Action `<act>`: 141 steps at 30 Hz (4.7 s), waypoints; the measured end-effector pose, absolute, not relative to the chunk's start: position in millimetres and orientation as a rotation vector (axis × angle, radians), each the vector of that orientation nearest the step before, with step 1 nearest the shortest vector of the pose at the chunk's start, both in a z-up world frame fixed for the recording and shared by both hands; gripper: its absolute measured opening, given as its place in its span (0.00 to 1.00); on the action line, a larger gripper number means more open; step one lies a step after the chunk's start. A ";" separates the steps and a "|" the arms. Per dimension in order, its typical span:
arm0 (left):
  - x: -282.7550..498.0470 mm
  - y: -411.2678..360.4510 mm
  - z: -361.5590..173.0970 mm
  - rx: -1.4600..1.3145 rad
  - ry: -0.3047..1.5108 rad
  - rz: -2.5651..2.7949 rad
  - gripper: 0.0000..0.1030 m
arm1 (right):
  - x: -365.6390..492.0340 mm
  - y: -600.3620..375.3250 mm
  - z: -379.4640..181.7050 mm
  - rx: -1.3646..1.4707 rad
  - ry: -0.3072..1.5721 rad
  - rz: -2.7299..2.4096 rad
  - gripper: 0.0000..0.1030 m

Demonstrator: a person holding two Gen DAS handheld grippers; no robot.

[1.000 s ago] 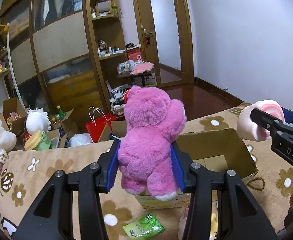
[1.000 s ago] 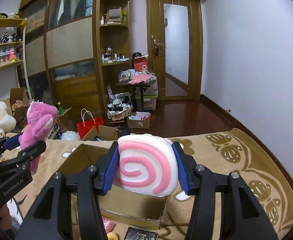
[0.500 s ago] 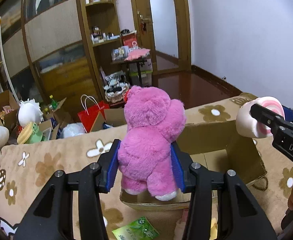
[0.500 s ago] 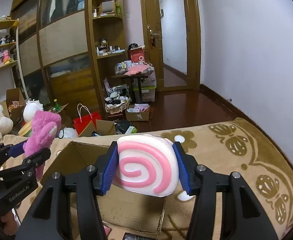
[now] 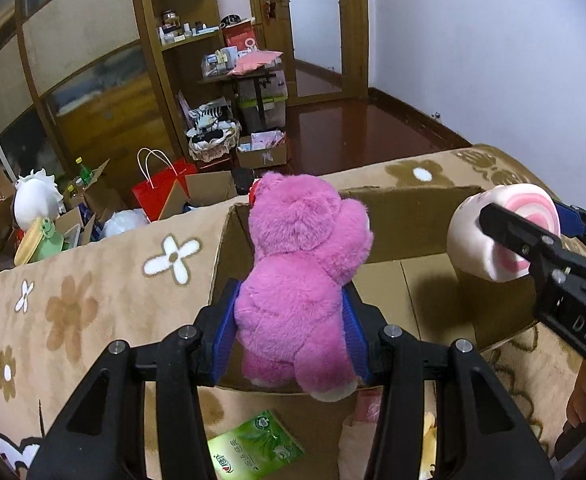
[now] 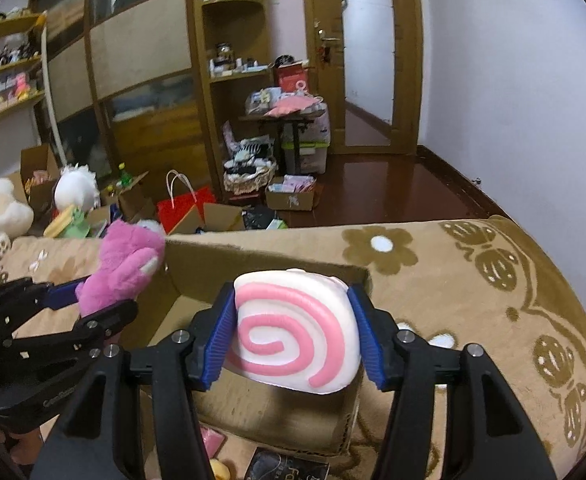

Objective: Organize soft objects
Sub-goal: 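Open the left tool dropping the bear while the right tool releases the cushion into the box, then withdraw both tools from the box back toward the remaining items, then close the left tool on the green tissue pack while the right tool grips the yellow plush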

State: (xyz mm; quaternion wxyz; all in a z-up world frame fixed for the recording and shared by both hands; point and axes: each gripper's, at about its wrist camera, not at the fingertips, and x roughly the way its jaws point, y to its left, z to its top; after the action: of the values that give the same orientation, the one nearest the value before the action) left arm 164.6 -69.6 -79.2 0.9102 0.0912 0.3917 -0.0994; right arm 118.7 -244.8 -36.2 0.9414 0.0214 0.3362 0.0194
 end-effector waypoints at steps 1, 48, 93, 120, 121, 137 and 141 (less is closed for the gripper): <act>163.7 -69.7 -79.3 0.193 0.807 -0.204 0.46 | 119.1 -243.8 -37.6 0.041 0.691 0.041 0.58; 91.6 -33.9 -35.8 0.238 0.889 -0.141 0.93 | 32.7 -257.4 6.2 0.147 0.691 -0.007 1.00; 118.5 -2.1 -92.7 0.138 1.133 -0.076 0.93 | 22.5 -216.4 -45.0 0.095 0.839 0.050 1.00; 155.8 -7.4 -161.4 0.093 1.303 -0.071 0.93 | 47.3 -208.2 -112.3 0.138 1.141 0.092 0.84; 156.4 -7.7 -162.8 0.094 1.302 -0.072 0.93 | 47.5 -208.1 -113.7 0.140 1.145 0.095 0.84; 158.8 -3.7 -184.5 0.054 1.403 -0.092 0.81 | 47.9 -195.5 -132.4 0.091 1.251 0.128 0.40; 156.7 -6.7 -179.3 0.080 1.379 -0.093 0.81 | 46.6 -196.8 -126.6 0.087 1.222 0.125 0.40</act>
State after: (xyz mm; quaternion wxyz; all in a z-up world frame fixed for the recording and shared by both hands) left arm 156.7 -6.7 -179.3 0.7697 0.0370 0.6359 -0.0429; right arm 46.6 -196.8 -126.6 0.8163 0.0409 0.5732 0.0584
